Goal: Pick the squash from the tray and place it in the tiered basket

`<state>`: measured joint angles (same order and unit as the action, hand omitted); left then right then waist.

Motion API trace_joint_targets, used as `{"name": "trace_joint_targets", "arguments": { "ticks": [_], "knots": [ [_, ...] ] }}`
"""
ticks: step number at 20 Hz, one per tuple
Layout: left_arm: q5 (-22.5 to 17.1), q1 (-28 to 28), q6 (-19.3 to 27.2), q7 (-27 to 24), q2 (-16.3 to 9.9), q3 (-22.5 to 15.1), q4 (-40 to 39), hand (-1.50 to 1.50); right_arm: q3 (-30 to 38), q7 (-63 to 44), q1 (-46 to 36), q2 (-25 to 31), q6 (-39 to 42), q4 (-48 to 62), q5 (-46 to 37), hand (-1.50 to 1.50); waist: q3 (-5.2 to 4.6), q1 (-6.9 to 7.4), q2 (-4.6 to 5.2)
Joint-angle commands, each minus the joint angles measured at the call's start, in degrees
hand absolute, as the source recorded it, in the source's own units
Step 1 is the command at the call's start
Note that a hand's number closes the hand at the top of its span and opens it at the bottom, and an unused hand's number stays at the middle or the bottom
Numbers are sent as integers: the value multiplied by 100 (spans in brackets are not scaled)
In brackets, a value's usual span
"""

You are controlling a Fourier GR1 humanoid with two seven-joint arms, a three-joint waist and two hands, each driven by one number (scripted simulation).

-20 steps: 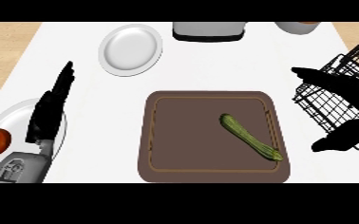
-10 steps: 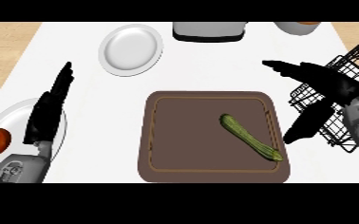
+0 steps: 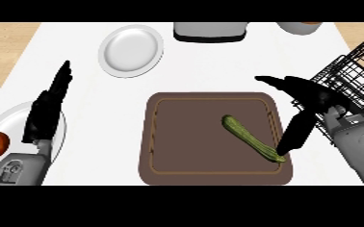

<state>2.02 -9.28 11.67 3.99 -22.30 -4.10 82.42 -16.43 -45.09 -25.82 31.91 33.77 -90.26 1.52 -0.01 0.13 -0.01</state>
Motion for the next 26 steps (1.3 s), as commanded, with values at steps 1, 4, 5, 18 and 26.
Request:
{"name": "trace_joint_targets", "arguments": {
  "ticks": [1,4,5,18,26],
  "knots": [
    [330,-41,167,-39,367,-54,-104,0,88,-84,-86,-291,301,189,-354,-150,0,1,2],
    [103,-314,-302,-67,38,392,-434,0,65,47,94,-344,413,156,-616,-150,0,-10,3],
    [197,293,-204,-317,145,249,54,0,-14,162,352,-444,249,-4,-789,-150,1,6,-3],
    [395,32,-536,-83,353,583,10,0,-165,660,814,-819,220,-488,-2383,-150,1,-7,3],
    [727,172,-534,139,658,499,417,0,-146,484,1093,-1308,444,-470,-2796,-150,2,-2,-1]
  ]
}}
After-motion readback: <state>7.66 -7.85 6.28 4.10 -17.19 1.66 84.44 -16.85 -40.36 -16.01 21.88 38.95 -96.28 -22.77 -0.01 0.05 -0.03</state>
